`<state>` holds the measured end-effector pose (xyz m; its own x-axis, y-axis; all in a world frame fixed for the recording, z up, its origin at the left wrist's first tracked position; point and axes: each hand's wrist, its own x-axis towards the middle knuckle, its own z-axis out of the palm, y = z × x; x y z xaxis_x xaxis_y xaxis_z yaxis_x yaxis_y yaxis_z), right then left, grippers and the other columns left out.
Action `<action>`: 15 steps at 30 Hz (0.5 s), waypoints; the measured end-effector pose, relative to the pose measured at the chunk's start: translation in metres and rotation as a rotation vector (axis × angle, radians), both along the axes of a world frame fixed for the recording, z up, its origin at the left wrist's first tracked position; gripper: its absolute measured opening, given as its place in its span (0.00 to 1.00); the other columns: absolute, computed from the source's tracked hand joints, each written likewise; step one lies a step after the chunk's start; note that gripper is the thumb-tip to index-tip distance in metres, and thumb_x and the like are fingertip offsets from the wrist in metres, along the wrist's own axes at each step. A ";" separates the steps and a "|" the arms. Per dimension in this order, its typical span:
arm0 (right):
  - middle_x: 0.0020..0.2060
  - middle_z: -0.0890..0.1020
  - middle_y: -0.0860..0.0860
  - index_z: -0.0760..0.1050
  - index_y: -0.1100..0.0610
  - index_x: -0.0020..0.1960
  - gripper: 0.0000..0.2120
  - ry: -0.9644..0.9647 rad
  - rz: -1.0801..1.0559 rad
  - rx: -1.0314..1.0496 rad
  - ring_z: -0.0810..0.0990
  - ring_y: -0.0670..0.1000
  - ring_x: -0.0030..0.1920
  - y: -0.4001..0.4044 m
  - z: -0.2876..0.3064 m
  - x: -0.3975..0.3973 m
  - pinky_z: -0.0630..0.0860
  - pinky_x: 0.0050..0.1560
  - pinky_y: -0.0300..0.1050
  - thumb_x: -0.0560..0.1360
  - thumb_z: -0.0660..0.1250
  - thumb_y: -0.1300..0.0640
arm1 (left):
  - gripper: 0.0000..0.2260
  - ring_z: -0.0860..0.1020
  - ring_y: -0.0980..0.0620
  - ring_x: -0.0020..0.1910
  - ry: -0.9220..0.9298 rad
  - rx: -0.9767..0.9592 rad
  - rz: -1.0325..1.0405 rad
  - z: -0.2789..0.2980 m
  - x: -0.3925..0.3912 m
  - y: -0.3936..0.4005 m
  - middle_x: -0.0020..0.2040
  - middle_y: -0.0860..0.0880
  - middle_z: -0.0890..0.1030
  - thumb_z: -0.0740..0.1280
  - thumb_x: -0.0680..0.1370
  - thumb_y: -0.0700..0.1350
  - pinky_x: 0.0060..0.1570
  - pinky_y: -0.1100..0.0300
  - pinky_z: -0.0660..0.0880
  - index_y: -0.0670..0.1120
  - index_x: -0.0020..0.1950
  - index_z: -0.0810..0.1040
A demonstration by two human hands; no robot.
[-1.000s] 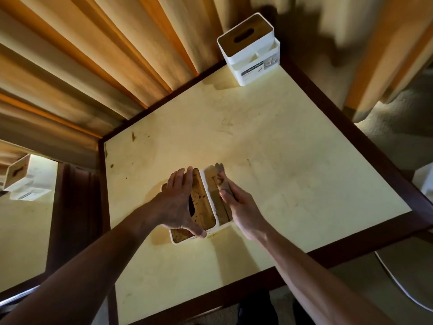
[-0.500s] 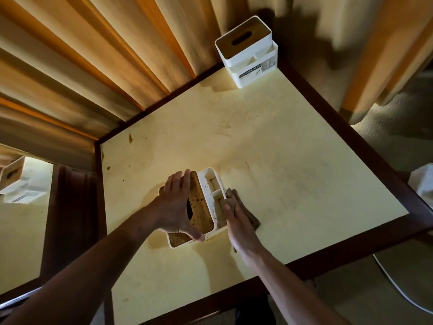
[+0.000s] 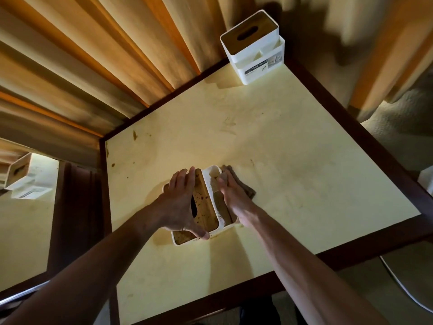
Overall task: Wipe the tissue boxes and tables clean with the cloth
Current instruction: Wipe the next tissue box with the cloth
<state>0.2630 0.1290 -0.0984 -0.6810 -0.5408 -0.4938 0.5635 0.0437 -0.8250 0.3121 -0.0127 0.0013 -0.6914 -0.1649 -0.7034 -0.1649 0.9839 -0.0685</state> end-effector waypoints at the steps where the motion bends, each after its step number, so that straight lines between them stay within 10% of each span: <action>1: 0.78 0.55 0.47 0.48 0.46 0.79 0.27 0.025 0.010 0.018 0.58 0.51 0.76 -0.003 0.002 -0.005 0.59 0.75 0.55 0.84 0.53 0.48 | 0.75 0.30 0.47 0.78 0.000 -0.005 -0.005 0.001 0.000 0.000 0.78 0.52 0.29 0.78 0.55 0.72 0.76 0.44 0.45 0.49 0.74 0.22; 9: 0.76 0.62 0.43 0.59 0.50 0.78 0.24 0.167 -0.013 -0.138 0.59 0.38 0.74 0.002 0.011 -0.008 0.57 0.73 0.33 0.84 0.55 0.62 | 0.75 0.29 0.45 0.77 -0.011 -0.029 -0.025 0.000 0.000 0.000 0.78 0.50 0.28 0.76 0.54 0.74 0.75 0.43 0.44 0.49 0.73 0.20; 15: 0.77 0.58 0.45 0.54 0.45 0.78 0.27 0.202 0.016 -0.195 0.52 0.47 0.78 0.019 0.004 0.020 0.52 0.78 0.55 0.81 0.56 0.52 | 0.74 0.29 0.45 0.77 -0.017 -0.022 -0.039 0.000 0.000 0.000 0.78 0.50 0.28 0.76 0.55 0.73 0.76 0.43 0.43 0.48 0.74 0.21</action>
